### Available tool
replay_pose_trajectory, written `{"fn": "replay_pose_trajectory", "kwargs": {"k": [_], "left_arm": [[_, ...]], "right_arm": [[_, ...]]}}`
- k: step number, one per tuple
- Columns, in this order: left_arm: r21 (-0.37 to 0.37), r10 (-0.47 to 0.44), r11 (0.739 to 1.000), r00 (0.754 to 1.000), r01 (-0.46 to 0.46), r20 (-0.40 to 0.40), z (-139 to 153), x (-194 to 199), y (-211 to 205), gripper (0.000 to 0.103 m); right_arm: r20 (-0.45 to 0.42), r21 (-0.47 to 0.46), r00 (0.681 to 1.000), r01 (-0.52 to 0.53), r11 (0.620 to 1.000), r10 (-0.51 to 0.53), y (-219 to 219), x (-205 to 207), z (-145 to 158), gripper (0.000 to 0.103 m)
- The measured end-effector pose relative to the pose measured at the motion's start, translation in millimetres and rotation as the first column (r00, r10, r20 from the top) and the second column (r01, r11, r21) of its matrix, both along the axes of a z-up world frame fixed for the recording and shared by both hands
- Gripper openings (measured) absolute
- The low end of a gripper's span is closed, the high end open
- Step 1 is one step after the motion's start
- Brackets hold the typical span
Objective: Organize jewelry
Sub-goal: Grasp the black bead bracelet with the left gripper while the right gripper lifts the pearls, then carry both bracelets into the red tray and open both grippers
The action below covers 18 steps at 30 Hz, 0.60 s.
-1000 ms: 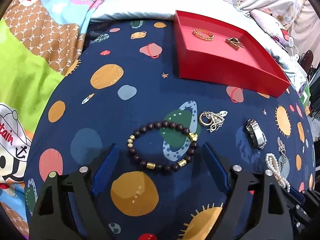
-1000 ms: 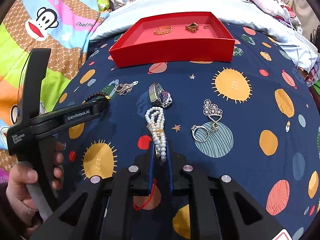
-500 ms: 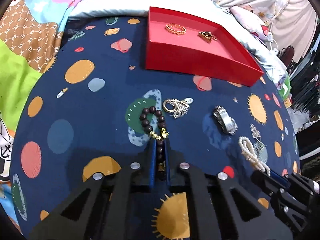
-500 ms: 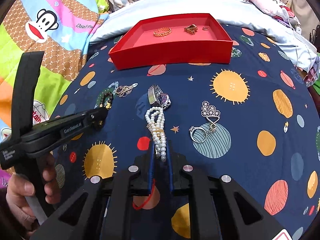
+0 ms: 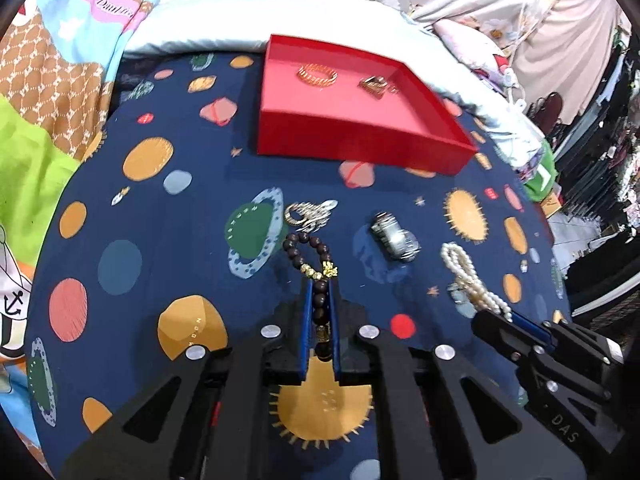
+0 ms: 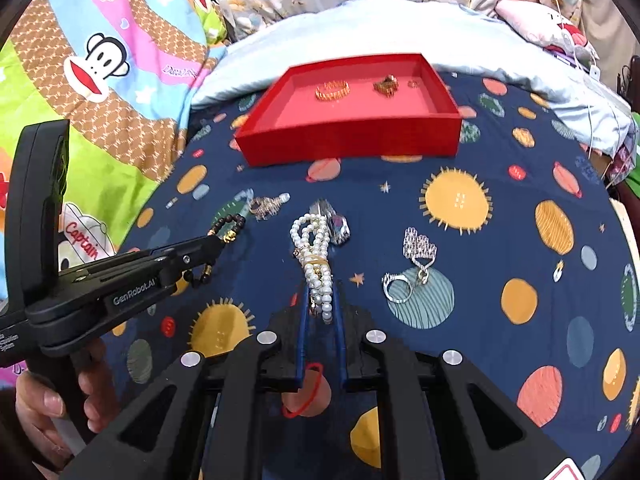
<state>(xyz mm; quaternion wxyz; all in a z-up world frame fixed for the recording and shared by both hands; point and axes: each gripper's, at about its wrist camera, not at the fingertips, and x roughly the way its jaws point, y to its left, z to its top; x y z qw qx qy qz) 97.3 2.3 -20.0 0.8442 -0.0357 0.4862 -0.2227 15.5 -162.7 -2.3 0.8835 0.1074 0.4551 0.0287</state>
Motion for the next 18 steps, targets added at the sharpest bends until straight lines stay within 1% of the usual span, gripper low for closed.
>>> {"fn": "replay_pose_trajectory", "kwargs": {"k": [5, 10, 14, 18], "left_arm": [[-0.035, -0.013, 0.999, 0.999, 0.014, 0.038, 29.0, -3.6, -2.4, 0.007], [-0.035, -0.034, 0.999, 0.996, 0.037, 0.082, 57.6, 4.1, -11.9, 0.007], [-0.035, -0.049, 0.998, 0.989, 0.054, 0.138, 78.1, 17.8, -23.2, 0.007], [-0.037, -0.048, 0.998, 0.978, 0.056, 0.201, 97.0, 46.7, -36.3, 0.007]], "right_arm": [[0.050, 0.007, 0.999, 0.007, 1.000, -0.007, -4.2, -0.9, 20.0, 0.010], [0.102, 0.001, 0.995, 0.017, 1.000, -0.017, -14.8, 10.7, 41.6, 0.010], [0.159, -0.024, 0.987, 0.025, 0.999, -0.021, -23.9, 33.4, 60.5, 0.010], [0.195, -0.049, 0.980, 0.038, 0.998, -0.028, -35.3, 65.1, 72.1, 0.010]]}}
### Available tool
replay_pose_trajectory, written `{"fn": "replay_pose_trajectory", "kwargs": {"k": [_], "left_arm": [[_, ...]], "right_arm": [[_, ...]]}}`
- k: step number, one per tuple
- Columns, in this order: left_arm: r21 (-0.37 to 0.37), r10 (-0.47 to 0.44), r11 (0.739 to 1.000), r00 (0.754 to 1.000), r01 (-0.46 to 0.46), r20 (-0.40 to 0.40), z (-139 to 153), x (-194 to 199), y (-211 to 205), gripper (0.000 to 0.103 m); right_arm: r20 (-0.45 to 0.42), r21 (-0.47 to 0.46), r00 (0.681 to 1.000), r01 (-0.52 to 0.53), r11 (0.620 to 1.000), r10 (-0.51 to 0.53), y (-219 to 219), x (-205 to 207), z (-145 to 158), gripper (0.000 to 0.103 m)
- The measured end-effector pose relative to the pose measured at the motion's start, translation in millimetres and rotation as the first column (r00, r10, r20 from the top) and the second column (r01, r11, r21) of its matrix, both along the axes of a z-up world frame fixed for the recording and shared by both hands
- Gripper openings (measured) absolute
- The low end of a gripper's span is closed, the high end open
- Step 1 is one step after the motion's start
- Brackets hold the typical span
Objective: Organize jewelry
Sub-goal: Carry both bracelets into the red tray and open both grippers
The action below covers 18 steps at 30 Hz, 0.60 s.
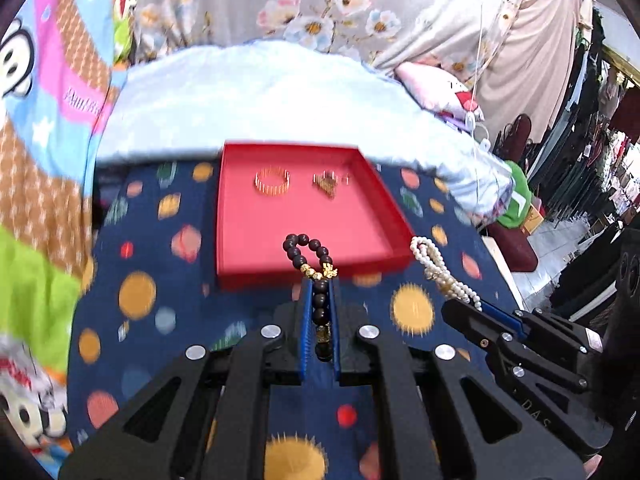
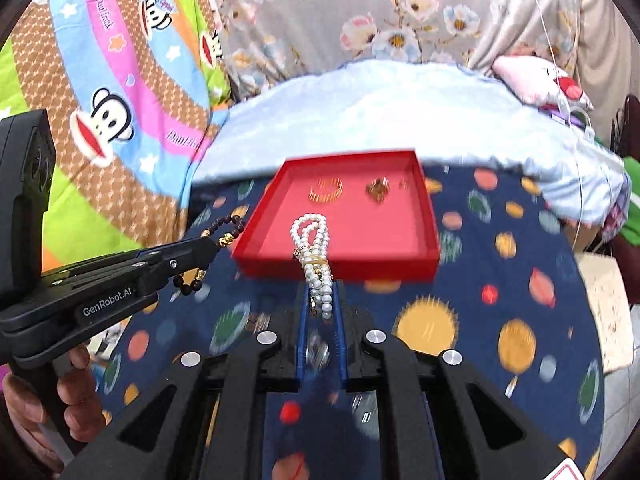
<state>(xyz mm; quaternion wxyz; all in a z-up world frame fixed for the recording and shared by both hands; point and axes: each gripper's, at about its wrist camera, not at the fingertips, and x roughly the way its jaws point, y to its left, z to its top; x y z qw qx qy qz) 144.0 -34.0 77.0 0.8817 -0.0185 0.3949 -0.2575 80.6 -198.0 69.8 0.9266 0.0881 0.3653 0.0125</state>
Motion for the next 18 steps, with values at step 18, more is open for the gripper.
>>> {"fn": "replay_pose_trajectory", "kwargs": {"k": [18], "left_arm": [[0.016, 0.075, 0.997, 0.997, -0.075, -0.018, -40.4, 150.9, -50.9, 0.007]], "right_arm": [[-0.119, 0.048, 0.990, 0.084, 0.995, -0.078, -47.9, 151.1, -57.7, 0.010]]}}
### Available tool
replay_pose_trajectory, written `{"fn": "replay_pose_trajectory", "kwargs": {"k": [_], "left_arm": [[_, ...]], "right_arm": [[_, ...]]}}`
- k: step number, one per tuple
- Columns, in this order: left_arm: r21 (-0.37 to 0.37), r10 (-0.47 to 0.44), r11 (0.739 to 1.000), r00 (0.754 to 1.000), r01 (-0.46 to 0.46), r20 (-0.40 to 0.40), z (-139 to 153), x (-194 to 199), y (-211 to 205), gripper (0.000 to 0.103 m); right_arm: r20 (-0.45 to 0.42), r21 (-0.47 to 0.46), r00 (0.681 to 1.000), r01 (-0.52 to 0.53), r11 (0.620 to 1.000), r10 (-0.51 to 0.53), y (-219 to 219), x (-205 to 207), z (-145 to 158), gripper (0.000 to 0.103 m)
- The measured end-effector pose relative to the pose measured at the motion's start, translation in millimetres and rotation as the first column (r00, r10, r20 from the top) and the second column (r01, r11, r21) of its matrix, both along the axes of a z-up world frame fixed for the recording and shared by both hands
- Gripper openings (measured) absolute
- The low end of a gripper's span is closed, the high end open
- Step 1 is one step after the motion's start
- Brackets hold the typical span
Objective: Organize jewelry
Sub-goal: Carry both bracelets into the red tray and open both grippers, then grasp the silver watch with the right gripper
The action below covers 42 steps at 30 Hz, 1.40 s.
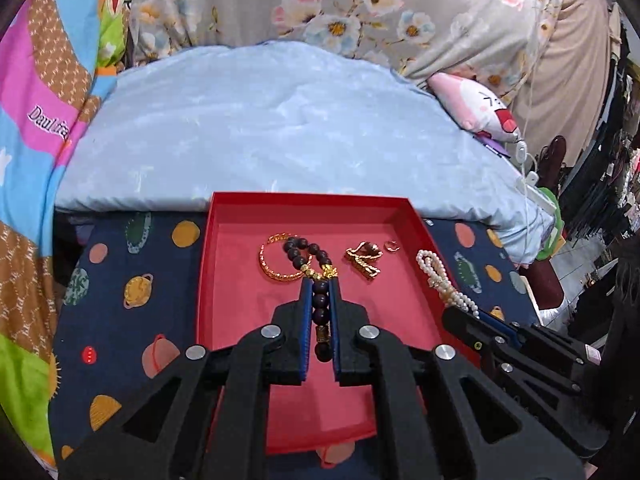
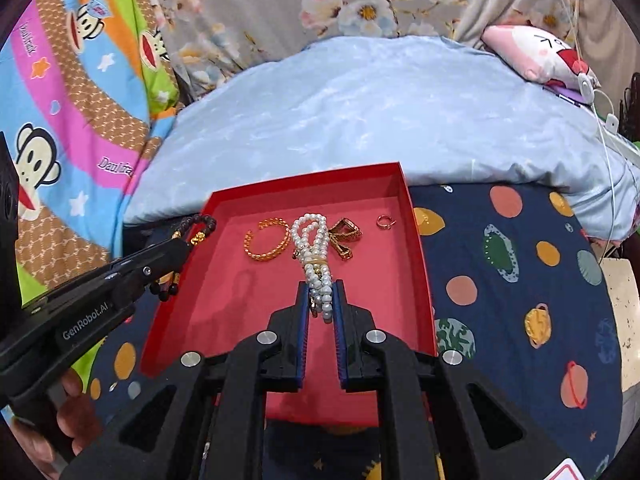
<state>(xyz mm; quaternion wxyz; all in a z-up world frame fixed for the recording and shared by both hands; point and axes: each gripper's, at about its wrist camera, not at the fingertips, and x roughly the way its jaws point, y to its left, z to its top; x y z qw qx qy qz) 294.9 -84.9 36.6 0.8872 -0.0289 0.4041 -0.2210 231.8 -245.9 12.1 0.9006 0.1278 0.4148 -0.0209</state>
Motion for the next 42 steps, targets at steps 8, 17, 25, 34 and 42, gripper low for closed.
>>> {"fn": "replay_pose_trajectory", "kwargs": {"k": [8, 17, 25, 34, 42], "left_arm": [[0.039, 0.011, 0.999, 0.999, -0.010, -0.041, -34.9, 19.3, -5.4, 0.007], [0.054, 0.019, 0.998, 0.998, -0.015, -0.063, -47.4, 23.2, -6.4, 0.007], [0.062, 0.067, 0.996, 0.998, -0.066, -0.013, -31.8, 11.3, 4.3, 0.050], [0.101, 0.118, 0.987, 0.992, -0.123, 0.053, 2.4, -54.5, 55.8, 0.070], [0.166, 0.162, 0.974, 0.986, -0.154, -0.032, -32.2, -129.6, 98.4, 0.072]], "right_arm": [[-0.052, -0.007, 0.999, 0.005, 1.000, -0.005, 3.1, 18.0, -28.3, 0.011], [-0.074, -0.016, 0.997, -0.009, 1.000, 0.008, 7.2, 27.2, -42.4, 0.013], [0.012, -0.031, 1.000, 0.029, 0.999, -0.029, -0.6, -5.3, -8.5, 0.035], [0.021, -0.016, 0.999, 0.037, 0.999, -0.037, 0.9, -116.8, 10.5, 0.042], [-0.069, 0.013, 0.997, 0.023, 1.000, -0.022, 24.8, -195.7, -17.5, 0.042]]}}
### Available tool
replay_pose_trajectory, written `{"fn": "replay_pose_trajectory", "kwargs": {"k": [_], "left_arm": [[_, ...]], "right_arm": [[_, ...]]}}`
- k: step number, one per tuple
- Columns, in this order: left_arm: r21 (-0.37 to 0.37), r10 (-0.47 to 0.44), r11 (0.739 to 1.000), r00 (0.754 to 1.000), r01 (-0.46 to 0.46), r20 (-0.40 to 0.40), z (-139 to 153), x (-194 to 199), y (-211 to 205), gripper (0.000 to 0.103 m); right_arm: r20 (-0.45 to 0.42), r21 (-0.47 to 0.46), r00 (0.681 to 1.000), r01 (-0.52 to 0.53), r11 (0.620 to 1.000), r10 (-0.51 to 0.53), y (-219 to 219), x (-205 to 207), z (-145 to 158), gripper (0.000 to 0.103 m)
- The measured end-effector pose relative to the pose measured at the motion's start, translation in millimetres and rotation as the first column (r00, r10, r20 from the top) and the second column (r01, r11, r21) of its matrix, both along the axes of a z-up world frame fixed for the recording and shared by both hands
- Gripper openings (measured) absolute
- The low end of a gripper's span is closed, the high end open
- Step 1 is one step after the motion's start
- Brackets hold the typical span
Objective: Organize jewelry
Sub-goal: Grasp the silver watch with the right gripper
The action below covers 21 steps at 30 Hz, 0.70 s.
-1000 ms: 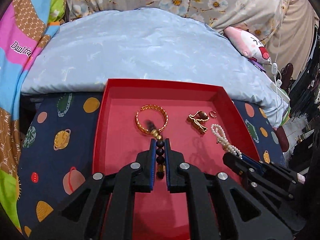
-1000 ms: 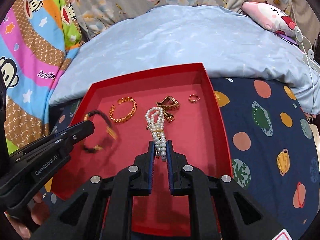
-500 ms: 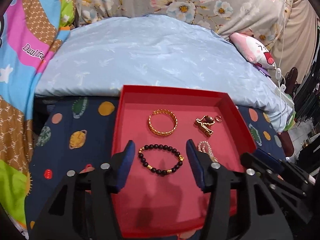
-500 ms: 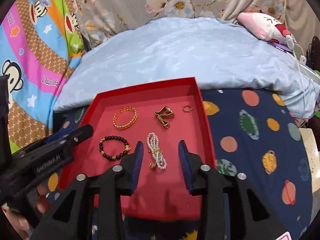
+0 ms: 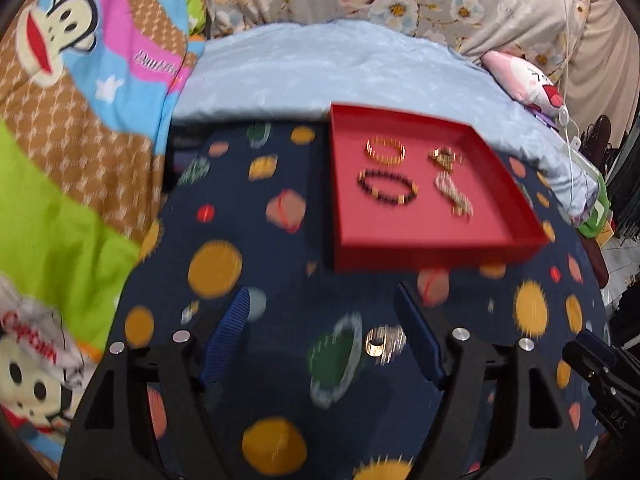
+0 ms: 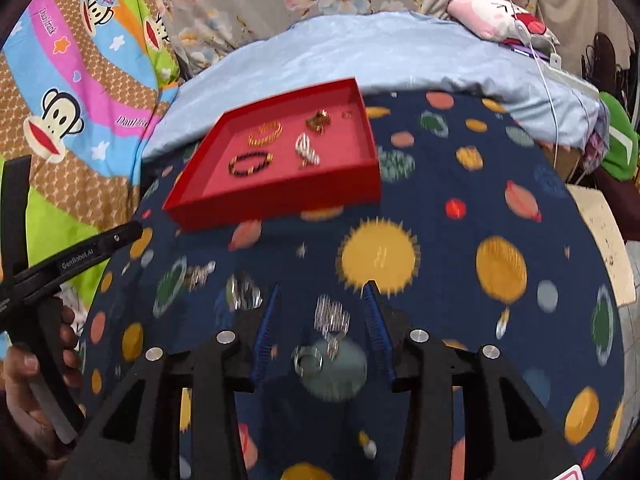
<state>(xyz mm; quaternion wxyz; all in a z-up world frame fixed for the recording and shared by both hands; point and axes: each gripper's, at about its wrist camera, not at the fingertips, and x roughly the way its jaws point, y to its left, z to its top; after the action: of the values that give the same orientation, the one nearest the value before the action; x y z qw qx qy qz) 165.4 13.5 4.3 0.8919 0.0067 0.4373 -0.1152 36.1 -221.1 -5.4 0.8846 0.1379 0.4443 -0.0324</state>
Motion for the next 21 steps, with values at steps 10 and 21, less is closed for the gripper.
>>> {"fn": "replay_pose_trajectory", "kwargs": {"k": [10, 21], "left_arm": [[0.020, 0.007, 1.000, 0.994, -0.005, -0.107, -37.6, -52.7, 15.7, 0.072], [0.016, 0.010, 1.000, 0.991, -0.008, -0.132, -44.1, -55.6, 17.5, 0.072]], "right_arm": [[-0.048, 0.013, 0.995, -0.092, 0.996, 0.092, 39.1, 9.9, -22.1, 0.042], [-0.074, 0.013, 0.991, -0.110, 0.994, 0.110, 57.3, 60.9, -41.5, 0.042]]}}
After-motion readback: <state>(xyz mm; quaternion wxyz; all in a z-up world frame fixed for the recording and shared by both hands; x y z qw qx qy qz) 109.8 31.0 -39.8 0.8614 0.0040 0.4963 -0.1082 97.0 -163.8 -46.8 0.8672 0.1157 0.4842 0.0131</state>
